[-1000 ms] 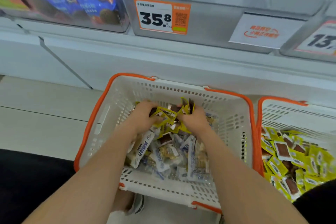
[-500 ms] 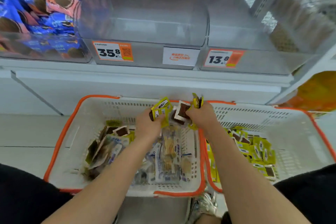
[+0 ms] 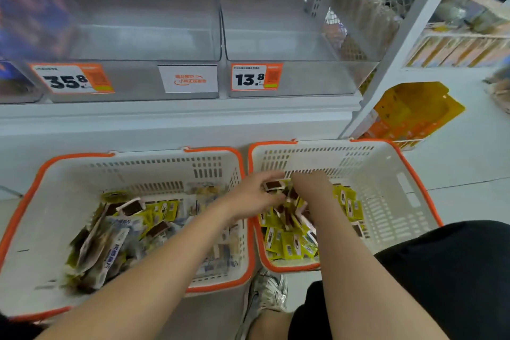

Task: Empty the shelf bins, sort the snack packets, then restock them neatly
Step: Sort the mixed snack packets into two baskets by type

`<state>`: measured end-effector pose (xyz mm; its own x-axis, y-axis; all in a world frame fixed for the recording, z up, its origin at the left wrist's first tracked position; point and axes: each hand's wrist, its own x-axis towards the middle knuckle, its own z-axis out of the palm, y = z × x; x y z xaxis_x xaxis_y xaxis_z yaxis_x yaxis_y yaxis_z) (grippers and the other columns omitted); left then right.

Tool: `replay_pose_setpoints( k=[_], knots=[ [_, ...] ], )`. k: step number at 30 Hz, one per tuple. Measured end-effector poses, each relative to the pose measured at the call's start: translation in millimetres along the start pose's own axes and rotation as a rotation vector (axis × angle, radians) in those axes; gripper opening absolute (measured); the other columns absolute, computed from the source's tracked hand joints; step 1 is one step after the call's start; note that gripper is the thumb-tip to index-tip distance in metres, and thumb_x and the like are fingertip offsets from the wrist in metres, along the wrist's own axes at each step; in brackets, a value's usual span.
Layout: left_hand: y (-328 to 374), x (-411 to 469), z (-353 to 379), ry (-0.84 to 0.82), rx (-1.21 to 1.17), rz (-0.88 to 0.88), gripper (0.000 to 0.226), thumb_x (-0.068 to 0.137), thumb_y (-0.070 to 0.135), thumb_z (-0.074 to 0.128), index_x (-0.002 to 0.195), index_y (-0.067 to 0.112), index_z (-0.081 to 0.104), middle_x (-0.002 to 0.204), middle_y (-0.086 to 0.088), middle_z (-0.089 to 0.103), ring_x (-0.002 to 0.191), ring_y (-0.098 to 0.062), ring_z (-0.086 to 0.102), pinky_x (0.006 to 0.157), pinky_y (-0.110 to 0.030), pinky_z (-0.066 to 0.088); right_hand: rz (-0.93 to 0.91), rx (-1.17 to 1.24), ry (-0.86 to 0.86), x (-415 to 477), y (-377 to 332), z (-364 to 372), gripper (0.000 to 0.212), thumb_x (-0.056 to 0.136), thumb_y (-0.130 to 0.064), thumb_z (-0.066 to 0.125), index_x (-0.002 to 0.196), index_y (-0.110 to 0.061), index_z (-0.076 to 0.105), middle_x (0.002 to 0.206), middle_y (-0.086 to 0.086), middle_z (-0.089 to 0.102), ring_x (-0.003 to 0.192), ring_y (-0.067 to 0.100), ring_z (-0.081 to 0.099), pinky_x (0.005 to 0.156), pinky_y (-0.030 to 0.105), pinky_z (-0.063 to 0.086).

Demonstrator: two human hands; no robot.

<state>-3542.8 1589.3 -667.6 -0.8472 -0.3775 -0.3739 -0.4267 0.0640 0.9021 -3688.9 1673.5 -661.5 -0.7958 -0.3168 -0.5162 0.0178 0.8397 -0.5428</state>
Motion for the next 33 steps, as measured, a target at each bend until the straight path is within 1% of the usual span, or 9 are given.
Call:
replay_pose_setpoints(
  k=[3, 5, 11, 13, 16, 18, 21, 26, 33],
  knots=[
    [-16.2, -18.8, -21.8, 0.166, -0.077, 0.023, 0.024, 0.108, 0.025, 0.055, 0.122, 0.029, 0.074, 0.115, 0.014, 0.075, 0.096, -0.008, 0.074, 0.081, -0.031, 0.062, -0.329, 0.017, 0.104, -18.1, -21.0, 25.3, 0.022, 0.092, -0.010, 0.057, 0.107, -0.004, 0.073, 0.092, 0.014, 0.073, 0.095, 0.033, 0.067, 0.076, 0.029, 0.046],
    [-39.8, -31.8, -41.1, 0.334, -0.040, -0.029, 0.025, 0.109, 0.021, 0.051, 0.111, 0.026, 0.075, 0.101, 0.007, 0.077, 0.080, -0.009, 0.074, 0.069, -0.028, 0.058, -0.494, 0.040, -0.057, -34.0, -39.5, 54.5, 0.023, 0.090, -0.008, 0.058, 0.106, -0.014, 0.074, 0.087, 0.009, 0.076, 0.079, 0.022, 0.069, 0.070, 0.027, 0.046],
    [-169.0, -79.4, -100.4, 0.616, 0.740, -0.419, 0.030, 0.095, 0.033, 0.066, 0.123, 0.024, 0.065, 0.135, -0.008, 0.057, 0.121, -0.030, 0.054, 0.101, -0.043, 0.047, -0.647, -0.252, -0.523, -62.1, -49.7, 174.1, 0.026, 0.099, -0.010, 0.052, 0.116, -0.014, 0.071, 0.086, -0.004, 0.062, 0.069, 0.008, 0.056, 0.055, 0.016, 0.043],
    [-198.9, -101.7, -109.3, 0.653, 0.932, -0.614, 0.056, 0.087, 0.042, 0.073, 0.137, 0.026, 0.054, 0.149, -0.015, 0.041, 0.135, -0.042, 0.039, 0.110, -0.056, 0.039, -0.631, -0.410, -0.631, -64.3, -43.2, 208.5, 0.027, 0.099, -0.015, 0.052, 0.121, -0.016, 0.068, 0.110, 0.004, 0.067, 0.093, 0.017, 0.064, 0.075, 0.027, 0.055],
    [-229.6, -120.6, -119.2, 0.594, 0.937, -0.866, 0.093, 0.092, 0.062, 0.063, 0.162, 0.026, 0.013, 0.168, -0.021, 0.007, 0.148, -0.055, 0.016, 0.116, -0.069, 0.024, -0.595, -0.573, -0.740, -67.1, -36.5, 241.0, 0.030, 0.101, -0.018, 0.052, 0.128, -0.016, 0.064, 0.132, 0.009, 0.062, 0.116, 0.028, 0.062, 0.083, 0.034, 0.050],
    [-244.4, -125.6, -125.7, 0.563, 0.842, -0.931, 0.099, 0.091, 0.056, 0.067, 0.162, 0.024, 0.005, 0.165, -0.023, 0.004, 0.143, -0.056, 0.026, 0.109, -0.061, 0.041, -0.603, -0.613, -0.753, -66.1, -34.8, 254.9, 0.027, 0.101, -0.019, 0.051, 0.123, -0.015, 0.067, 0.133, 0.011, 0.064, 0.112, 0.029, 0.064, 0.086, 0.039, 0.055],
    [-259.1, -129.0, -130.8, 0.542, 0.816, -0.941, 0.097, 0.087, 0.045, 0.076, 0.158, 0.023, 0.014, 0.153, -0.023, 0.020, 0.130, -0.047, 0.040, 0.088, -0.043, 0.054, -0.610, -0.654, -0.762, -63.3, -36.5, 270.8, 0.029, 0.100, -0.015, 0.049, 0.121, -0.012, 0.068, 0.127, 0.015, 0.067, 0.109, 0.030, 0.066, 0.093, 0.046, 0.058],
    [-265.3, -128.2, -138.8, 0.461, 0.839, -0.901, 0.092, 0.087, 0.057, 0.072, 0.153, 0.018, 0.020, 0.154, -0.027, 0.024, 0.122, -0.046, 0.053, 0.085, -0.042, 0.055, -0.641, -0.670, -0.773, -69.0, -44.8, 289.6, 0.036, 0.100, -0.012, 0.048, 0.132, -0.015, 0.064, 0.130, 0.007, 0.066, 0.113, 0.025, 0.063, 0.094, 0.038, 0.055],
    [-269.5, -141.7, -168.1, 0.599, 0.748, -0.739, 0.038, 0.103, 0.036, 0.049, 0.136, 0.017, 0.048, 0.126, -0.016, 0.057, 0.102, -0.037, 0.066, 0.072, -0.040, 0.049, -0.632, -0.596, -0.757, -74.1, -48.1, 291.4, 0.034, 0.102, -0.013, 0.045, 0.130, -0.014, 0.064, 0.122, 0.008, 0.065, 0.099, 0.022, 0.063, 0.079, 0.033, 0.052]
  ],
)
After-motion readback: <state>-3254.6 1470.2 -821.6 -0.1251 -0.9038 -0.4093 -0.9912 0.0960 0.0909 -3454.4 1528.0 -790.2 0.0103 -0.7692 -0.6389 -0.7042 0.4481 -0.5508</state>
